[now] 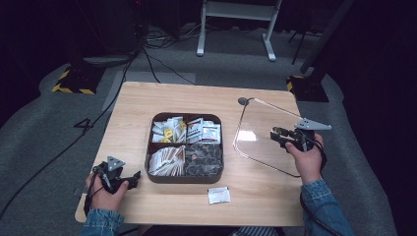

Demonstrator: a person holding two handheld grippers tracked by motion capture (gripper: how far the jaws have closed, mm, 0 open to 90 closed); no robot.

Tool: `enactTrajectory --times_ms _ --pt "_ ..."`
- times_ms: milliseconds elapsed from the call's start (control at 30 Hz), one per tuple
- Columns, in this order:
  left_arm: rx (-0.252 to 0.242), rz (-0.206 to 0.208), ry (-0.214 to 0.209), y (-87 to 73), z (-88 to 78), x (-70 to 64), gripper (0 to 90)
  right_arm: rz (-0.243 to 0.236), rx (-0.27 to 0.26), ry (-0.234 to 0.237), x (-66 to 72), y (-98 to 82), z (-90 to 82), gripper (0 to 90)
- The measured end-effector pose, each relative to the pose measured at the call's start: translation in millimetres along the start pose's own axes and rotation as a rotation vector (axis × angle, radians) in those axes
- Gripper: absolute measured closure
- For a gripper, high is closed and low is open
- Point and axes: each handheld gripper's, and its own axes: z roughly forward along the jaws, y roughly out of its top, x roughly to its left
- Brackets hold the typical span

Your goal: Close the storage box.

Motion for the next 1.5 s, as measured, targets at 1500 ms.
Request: enactTrajectory --times_ms 1500 --pt "0.0 0.001 0.001 0.0 0.1 -0.1 17.1 -0.186 0.031 0.189 108.7 81.1 48.2 59.0"
